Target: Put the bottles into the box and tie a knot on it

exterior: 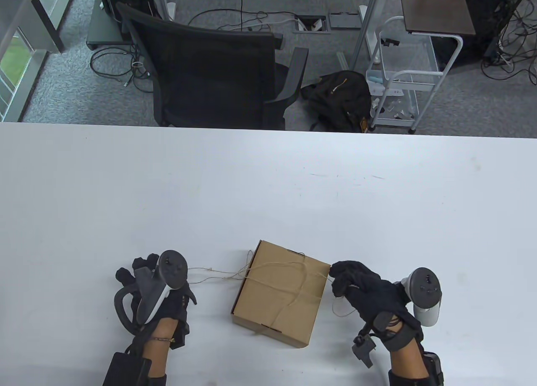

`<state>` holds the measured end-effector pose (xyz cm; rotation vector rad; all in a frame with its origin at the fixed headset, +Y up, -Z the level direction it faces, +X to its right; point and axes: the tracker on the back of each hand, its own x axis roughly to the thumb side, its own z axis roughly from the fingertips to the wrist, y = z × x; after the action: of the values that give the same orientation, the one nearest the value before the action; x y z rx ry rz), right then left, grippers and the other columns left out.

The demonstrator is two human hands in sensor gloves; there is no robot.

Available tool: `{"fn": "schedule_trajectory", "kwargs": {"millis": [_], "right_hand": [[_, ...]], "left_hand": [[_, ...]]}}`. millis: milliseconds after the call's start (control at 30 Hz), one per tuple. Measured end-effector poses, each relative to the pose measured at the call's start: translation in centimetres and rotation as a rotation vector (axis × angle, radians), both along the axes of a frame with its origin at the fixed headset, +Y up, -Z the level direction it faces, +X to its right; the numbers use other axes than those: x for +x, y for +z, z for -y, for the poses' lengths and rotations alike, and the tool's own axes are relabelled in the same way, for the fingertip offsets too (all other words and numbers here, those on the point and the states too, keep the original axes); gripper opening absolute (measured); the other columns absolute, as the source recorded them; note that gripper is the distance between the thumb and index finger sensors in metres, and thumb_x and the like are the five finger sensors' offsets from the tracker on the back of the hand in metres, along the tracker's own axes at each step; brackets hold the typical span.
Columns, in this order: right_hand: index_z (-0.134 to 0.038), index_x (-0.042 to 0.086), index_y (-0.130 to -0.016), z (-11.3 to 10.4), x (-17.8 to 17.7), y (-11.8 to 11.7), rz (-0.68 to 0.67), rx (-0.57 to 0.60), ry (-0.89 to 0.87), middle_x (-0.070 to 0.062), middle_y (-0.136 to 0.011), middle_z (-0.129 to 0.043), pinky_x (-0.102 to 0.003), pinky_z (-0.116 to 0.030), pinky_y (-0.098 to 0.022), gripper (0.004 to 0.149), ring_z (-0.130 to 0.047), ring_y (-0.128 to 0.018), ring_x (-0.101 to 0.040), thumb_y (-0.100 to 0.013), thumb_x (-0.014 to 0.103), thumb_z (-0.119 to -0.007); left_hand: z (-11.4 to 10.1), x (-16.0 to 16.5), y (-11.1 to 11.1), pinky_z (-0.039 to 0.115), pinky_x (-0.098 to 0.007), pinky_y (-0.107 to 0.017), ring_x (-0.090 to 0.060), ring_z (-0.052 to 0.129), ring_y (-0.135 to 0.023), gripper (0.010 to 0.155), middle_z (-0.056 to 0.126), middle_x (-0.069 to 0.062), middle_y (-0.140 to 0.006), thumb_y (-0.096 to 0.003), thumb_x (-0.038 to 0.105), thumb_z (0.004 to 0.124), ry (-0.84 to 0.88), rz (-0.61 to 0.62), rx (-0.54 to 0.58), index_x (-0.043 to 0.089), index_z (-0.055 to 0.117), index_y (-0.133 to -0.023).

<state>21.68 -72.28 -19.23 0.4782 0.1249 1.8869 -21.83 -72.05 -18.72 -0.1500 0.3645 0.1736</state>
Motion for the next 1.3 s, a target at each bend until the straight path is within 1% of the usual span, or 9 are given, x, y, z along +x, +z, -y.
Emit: {"fn": "schedule_trajectory", "kwargs": {"millis": [33,133,267,333,533,733,800,1033,1300], "right_hand": [[-0.088,0.004,-0.075,0.0,-0.7,0.1,-0.004,0.063,0.106,-0.029,-0.102,-0.063,-0.079,-0.030,-0.064,0.048,-0.050,-0.091,-0.058,-0.049,0.042,-0.078],[-0.091,0.003,-0.069,-0.6,-2.6,1.0,0.126,0.218,0.252,-0.028,-0.100,-0.066,-0.079,-0.032,-0.064,0.050,-0.053,-0.090,-0.057,-0.046,0.047,-0.085],[-0.069,0.007,-0.094,-1.4,-5.3,2.1,0.172,0.459,0.517,-0.029,-0.105,-0.055,-0.078,-0.042,-0.063,0.066,-0.058,-0.088,-0.057,-0.043,0.044,-0.091],[-0.063,0.015,-0.104,-1.1,-6.8,2.4,0.078,0.461,0.526,-0.028,-0.110,-0.048,-0.078,-0.036,-0.064,0.073,-0.052,-0.091,-0.058,-0.043,0.042,-0.091],[-0.083,0.011,-0.094,-0.3,-8.9,2.5,-0.089,0.383,0.409,-0.025,-0.115,-0.040,-0.077,-0.022,-0.064,0.055,-0.032,-0.098,-0.058,-0.048,0.041,-0.080],[-0.080,0.014,-0.092,0.1,-10.2,2.4,-0.015,0.424,0.497,-0.026,-0.112,-0.047,-0.076,-0.028,-0.063,0.051,-0.038,-0.096,-0.059,-0.046,0.037,-0.084],[-0.087,0.014,-0.082,-0.1,-10.5,2.4,-0.023,0.400,0.461,-0.024,-0.110,-0.053,-0.076,-0.027,-0.064,0.037,-0.039,-0.096,-0.058,-0.046,0.024,-0.083],[-0.078,0.005,-0.082,-0.2,-10.1,3.0,-0.040,0.516,0.558,-0.023,-0.101,-0.063,-0.076,-0.036,-0.064,0.041,-0.051,-0.092,-0.055,-0.045,0.021,-0.071],[-0.073,0.002,-0.082,-1.3,-2.4,0.8,0.060,0.171,-0.153,-0.024,-0.097,-0.065,-0.079,-0.036,-0.062,0.043,-0.059,-0.088,-0.053,-0.045,0.023,-0.067]], "left_hand": [[0.0,0.0,-0.1,0.037,-0.080,-0.069,-0.061,0.060,-0.106,0.069,0.066,-0.027,-0.119,-0.0490,0.042,0.092,0.030,0.016,0.001,0.008,0.076,-0.107],[-0.5,0.5,0.1,0.037,-0.080,-0.070,-0.062,0.056,-0.107,0.077,0.054,-0.030,-0.123,-0.0494,0.040,0.090,0.070,0.054,0.109,0.006,0.064,-0.114],[-0.9,1.6,0.4,0.037,-0.080,-0.069,-0.062,0.050,-0.109,0.088,0.040,-0.032,-0.125,-0.0485,0.043,0.090,0.280,0.164,0.254,0.005,0.050,-0.117],[-0.9,2.6,0.4,0.037,-0.080,-0.070,-0.062,0.050,-0.109,0.090,0.039,-0.032,-0.125,-0.0480,0.042,0.091,0.386,0.222,0.265,0.005,0.047,-0.118],[-0.2,5.7,0.2,0.038,-0.079,-0.071,-0.060,0.046,-0.113,0.096,0.036,-0.027,-0.128,-0.0490,0.039,0.090,0.606,0.502,0.222,0.017,0.031,-0.121],[1.2,8.3,-0.1,0.037,-0.080,-0.071,-0.061,0.041,-0.113,0.072,0.037,-0.024,-0.130,-0.0543,0.034,0.078,0.637,0.673,0.105,0.034,0.048,-0.120],[1.1,8.5,0.0,0.046,-0.078,-0.071,-0.058,0.062,-0.108,0.064,0.058,-0.026,-0.124,-0.0529,0.035,0.079,0.646,0.618,0.151,0.025,0.065,-0.115],[-0.3,7.8,0.8,0.072,-0.067,-0.066,-0.033,0.108,-0.065,0.045,0.104,-0.007,-0.080,-0.0475,0.031,0.090,0.442,0.530,0.338,0.023,0.091,-0.092],[-0.7,5.7,1.1,0.072,-0.068,-0.065,-0.033,0.107,-0.062,0.049,0.103,-0.009,-0.078,-0.0475,0.029,0.088,0.442,0.490,0.308,0.015,0.088,-0.095]]}}
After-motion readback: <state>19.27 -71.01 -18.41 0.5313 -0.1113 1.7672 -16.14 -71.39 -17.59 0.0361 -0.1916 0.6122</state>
